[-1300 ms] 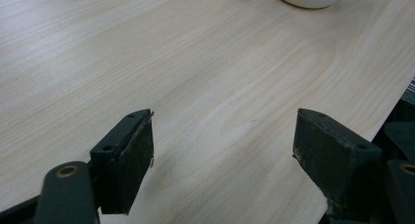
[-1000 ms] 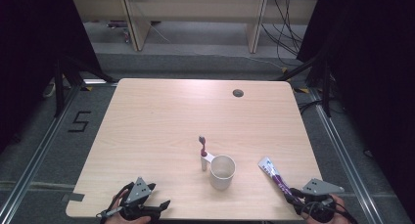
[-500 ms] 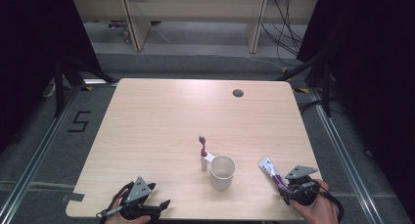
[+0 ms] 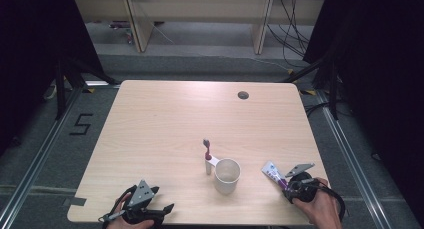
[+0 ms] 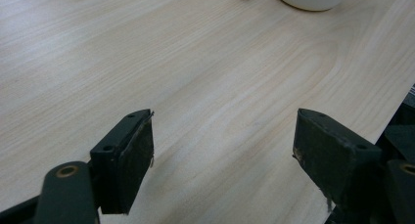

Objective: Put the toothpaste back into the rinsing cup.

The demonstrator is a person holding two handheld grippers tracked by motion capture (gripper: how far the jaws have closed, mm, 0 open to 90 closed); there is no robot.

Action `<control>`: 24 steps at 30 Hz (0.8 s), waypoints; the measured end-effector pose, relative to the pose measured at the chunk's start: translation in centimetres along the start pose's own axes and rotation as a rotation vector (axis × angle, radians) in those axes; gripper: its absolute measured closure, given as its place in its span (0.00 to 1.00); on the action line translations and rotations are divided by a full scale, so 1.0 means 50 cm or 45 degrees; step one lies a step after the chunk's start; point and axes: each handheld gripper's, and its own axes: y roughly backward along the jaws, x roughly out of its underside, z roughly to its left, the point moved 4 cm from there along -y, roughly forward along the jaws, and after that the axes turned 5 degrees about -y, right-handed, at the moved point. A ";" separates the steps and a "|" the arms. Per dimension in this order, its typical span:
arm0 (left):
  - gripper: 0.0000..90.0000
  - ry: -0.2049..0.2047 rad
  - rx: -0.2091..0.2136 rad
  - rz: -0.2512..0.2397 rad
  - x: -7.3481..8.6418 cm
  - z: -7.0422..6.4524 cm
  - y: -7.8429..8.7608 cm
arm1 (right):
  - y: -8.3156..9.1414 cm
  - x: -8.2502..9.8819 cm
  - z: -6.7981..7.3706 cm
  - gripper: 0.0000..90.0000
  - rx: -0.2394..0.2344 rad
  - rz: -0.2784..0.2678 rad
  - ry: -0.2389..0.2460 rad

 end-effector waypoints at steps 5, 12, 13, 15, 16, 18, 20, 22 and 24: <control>0.25 -0.002 0.001 0.000 -0.001 -0.002 -0.001 | 0.000 -0.010 -0.010 0.68 -0.038 0.051 0.007; 0.25 -0.002 0.005 -0.005 0.000 -0.002 -0.001 | 0.005 -0.027 -0.024 0.83 -0.094 0.100 0.036; 0.25 0.001 0.004 -0.007 0.000 -0.003 -0.002 | 0.004 -0.029 -0.025 0.83 -0.095 0.113 0.031; 0.25 0.004 0.001 -0.008 0.000 -0.003 -0.002 | 0.000 -0.036 -0.027 0.83 -0.108 0.142 0.074; 0.25 0.002 0.000 -0.009 0.000 -0.003 -0.002 | 0.000 -0.037 -0.026 0.83 -0.110 0.155 0.071; 0.25 0.008 0.000 -0.008 0.000 -0.004 -0.002 | -0.001 -0.040 -0.027 0.83 -0.107 0.160 0.085; 0.25 0.006 0.001 -0.008 0.000 -0.004 -0.002 | -0.005 -0.043 -0.028 0.83 -0.111 0.169 0.089; 0.25 0.003 0.000 -0.008 0.000 -0.003 -0.002 | -0.007 -0.045 -0.028 0.83 -0.101 0.191 0.083; 0.25 0.006 0.001 -0.008 0.000 -0.004 -0.003 | -0.010 -0.046 -0.030 0.83 -0.117 0.186 0.103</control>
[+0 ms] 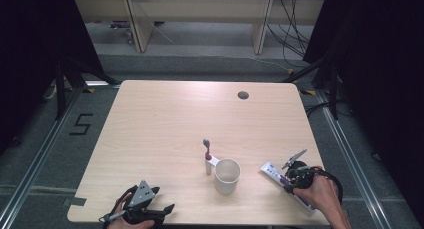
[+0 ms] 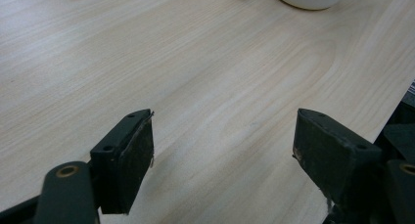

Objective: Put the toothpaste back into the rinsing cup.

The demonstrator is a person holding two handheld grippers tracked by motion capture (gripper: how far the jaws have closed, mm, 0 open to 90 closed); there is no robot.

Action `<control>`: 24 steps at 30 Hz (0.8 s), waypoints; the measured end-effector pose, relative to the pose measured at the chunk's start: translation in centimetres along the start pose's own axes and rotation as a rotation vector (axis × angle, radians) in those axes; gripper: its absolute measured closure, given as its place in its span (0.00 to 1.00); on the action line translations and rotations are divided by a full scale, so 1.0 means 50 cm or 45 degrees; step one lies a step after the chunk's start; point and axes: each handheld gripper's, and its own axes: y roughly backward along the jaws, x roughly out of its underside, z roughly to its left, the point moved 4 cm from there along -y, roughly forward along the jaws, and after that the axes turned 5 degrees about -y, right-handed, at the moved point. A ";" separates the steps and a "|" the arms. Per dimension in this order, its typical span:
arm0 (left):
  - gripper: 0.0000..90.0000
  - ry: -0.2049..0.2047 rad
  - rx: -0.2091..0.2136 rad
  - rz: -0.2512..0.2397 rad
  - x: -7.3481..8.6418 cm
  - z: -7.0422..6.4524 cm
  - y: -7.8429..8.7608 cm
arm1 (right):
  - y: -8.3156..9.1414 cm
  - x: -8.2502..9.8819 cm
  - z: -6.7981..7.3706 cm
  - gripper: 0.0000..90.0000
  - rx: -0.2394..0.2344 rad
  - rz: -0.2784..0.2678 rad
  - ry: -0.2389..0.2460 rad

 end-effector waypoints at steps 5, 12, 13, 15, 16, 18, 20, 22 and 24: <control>0.26 -0.021 0.000 0.007 0.001 0.001 0.001 | -0.002 0.000 -0.001 0.83 -0.020 0.017 -0.024; 0.26 -0.021 -0.002 0.007 0.001 0.001 0.001 | -0.004 0.000 0.000 0.84 -0.025 0.010 -0.006; 0.26 -0.026 -0.003 0.006 0.000 0.002 0.002 | -0.005 0.000 -0.002 0.84 -0.016 0.004 0.007; 0.26 -0.022 -0.001 0.006 0.000 0.002 0.003 | -0.004 0.001 -0.002 0.84 -0.014 -0.017 0.034; 0.26 -0.023 -0.001 0.006 0.000 0.003 0.003 | -0.003 0.003 0.002 0.85 -0.015 -0.024 0.017; 0.26 -0.033 -0.013 0.021 0.001 0.006 0.004 | -0.001 0.004 0.000 0.85 -0.007 -0.051 0.010; 0.26 -0.021 -0.013 0.017 0.000 0.005 0.003 | 0.006 0.004 0.002 0.85 -0.022 -0.082 0.011; 0.26 -0.011 0.001 -0.006 -0.001 0.002 0.001 | 0.024 0.003 -0.002 0.85 -0.008 -0.146 0.003; 0.26 -0.004 -0.003 -0.014 -0.002 0.002 0.002 | 0.032 0.004 0.003 0.85 -0.030 -0.168 -0.023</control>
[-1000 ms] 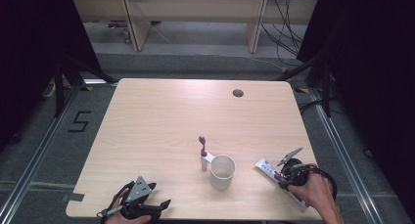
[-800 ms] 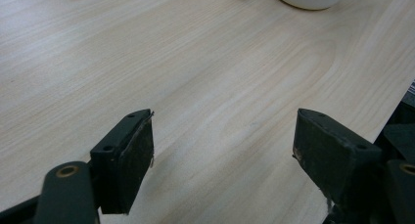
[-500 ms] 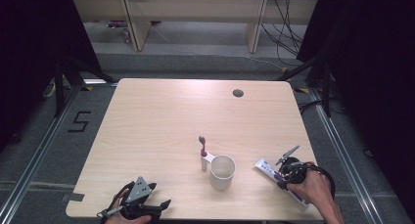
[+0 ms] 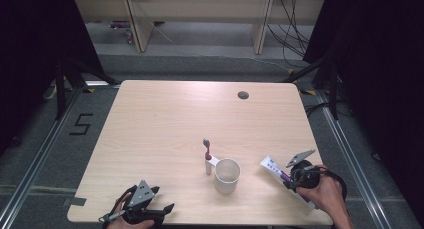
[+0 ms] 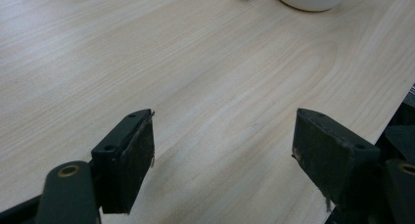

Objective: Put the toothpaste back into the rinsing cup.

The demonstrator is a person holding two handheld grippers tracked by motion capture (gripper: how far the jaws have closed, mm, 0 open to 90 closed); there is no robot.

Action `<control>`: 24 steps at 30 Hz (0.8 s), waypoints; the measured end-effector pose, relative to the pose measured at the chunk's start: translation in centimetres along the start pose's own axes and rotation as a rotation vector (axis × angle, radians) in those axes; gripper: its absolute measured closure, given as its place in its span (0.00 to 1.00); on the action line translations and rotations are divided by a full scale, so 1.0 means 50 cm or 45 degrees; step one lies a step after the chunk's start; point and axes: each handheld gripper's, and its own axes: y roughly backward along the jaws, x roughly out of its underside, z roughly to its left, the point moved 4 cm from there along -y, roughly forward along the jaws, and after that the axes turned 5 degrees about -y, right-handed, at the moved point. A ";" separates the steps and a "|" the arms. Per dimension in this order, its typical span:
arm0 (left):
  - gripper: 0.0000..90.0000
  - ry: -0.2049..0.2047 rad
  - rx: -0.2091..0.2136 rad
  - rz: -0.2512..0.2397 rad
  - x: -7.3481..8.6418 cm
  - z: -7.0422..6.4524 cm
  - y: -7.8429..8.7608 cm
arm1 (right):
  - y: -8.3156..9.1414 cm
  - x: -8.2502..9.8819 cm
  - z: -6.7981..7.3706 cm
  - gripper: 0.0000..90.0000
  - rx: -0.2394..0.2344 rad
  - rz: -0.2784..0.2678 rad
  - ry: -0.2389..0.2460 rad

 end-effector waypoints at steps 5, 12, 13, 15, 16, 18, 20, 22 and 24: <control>0.26 0.008 -0.008 -0.012 0.000 0.002 -0.001 | 0.037 -0.010 -0.012 0.85 -0.019 -0.225 0.015; 0.26 0.012 -0.009 -0.009 0.000 0.002 0.000 | 0.073 -0.036 -0.013 0.85 -0.078 -0.492 -0.045; 0.26 0.011 -0.009 -0.009 0.000 0.002 -0.001 | 0.073 -0.036 -0.013 0.85 -0.078 -0.492 -0.045; 0.26 -0.002 -0.010 0.007 0.000 0.003 0.001 | 0.082 -0.044 -0.008 0.85 -0.124 -0.535 -0.087; 0.26 0.000 -0.008 0.003 0.000 0.003 0.001 | 0.083 -0.048 -0.008 0.85 -0.139 -0.555 -0.085; 0.26 0.003 -0.011 0.004 0.000 0.003 0.002 | 0.086 -0.060 -0.005 0.85 -0.153 -0.622 -0.093; 0.26 -0.001 -0.011 0.001 0.000 0.003 0.003 | 0.091 -0.072 -0.002 0.85 -0.182 -0.672 -0.097; 0.26 0.019 -0.008 -0.025 -0.001 0.001 0.000 | 0.096 -0.087 0.006 0.85 -0.213 -0.728 -0.102; 0.26 -0.011 -0.004 0.012 0.000 0.005 0.004 | 0.104 -0.100 0.013 0.85 -0.221 -0.766 -0.090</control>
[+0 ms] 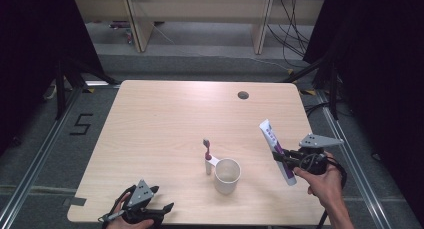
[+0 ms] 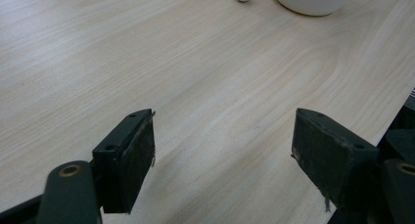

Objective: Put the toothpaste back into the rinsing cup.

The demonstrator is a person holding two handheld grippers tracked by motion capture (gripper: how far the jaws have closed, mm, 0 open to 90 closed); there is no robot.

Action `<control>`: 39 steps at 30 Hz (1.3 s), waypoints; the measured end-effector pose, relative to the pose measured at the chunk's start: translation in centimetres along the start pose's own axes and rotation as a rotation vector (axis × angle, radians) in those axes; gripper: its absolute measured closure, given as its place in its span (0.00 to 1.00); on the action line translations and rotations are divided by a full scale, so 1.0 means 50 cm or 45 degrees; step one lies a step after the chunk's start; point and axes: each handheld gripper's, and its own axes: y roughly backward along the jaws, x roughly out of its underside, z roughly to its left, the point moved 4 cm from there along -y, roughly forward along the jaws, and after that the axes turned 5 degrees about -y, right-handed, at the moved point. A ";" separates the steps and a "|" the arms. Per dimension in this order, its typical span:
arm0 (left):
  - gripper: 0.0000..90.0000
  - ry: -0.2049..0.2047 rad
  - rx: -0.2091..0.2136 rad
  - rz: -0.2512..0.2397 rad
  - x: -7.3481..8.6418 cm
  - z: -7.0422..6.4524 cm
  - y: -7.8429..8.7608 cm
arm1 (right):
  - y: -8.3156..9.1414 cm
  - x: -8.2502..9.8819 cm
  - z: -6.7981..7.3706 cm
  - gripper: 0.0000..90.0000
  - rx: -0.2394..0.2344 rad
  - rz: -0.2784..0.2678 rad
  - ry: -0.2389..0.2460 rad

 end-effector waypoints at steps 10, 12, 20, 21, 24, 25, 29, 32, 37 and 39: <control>0.26 0.022 -0.003 -0.030 -0.001 -0.003 -0.004 | -0.028 -0.060 0.051 0.85 -0.130 -0.137 0.010; 0.26 0.028 -0.002 -0.034 -0.001 -0.004 -0.004 | -0.033 -0.069 0.056 0.85 -0.139 -0.175 0.031; 0.25 -0.003 -0.013 0.000 0.000 0.002 0.001 | -0.054 -0.098 0.097 0.85 -0.203 -0.255 0.012; 0.24 0.010 -0.015 -0.012 -0.001 0.001 0.000 | -0.057 -0.102 0.100 0.85 -0.207 -0.262 0.035; 0.23 0.021 -0.015 -0.019 -0.001 0.000 -0.001 | -0.069 -0.106 0.119 0.85 -0.239 -0.276 0.030; 0.23 0.028 -0.015 -0.026 -0.001 -0.001 -0.001 | -0.073 -0.107 0.124 0.85 -0.245 -0.282 0.027; 0.23 0.012 -0.015 -0.026 -0.002 0.001 0.001 | -0.086 -0.107 0.135 0.85 -0.259 -0.290 0.044; 0.23 0.016 -0.017 -0.028 -0.002 0.001 0.001 | -0.095 -0.108 0.143 0.85 -0.267 -0.300 0.037; 0.23 -0.006 -0.015 -0.014 -0.001 0.001 0.003 | -0.110 -0.108 0.158 0.85 -0.288 -0.288 0.019; 0.23 0.011 -0.014 -0.028 -0.002 0.000 0.002 | -0.115 -0.107 0.165 0.85 -0.316 -0.282 0.006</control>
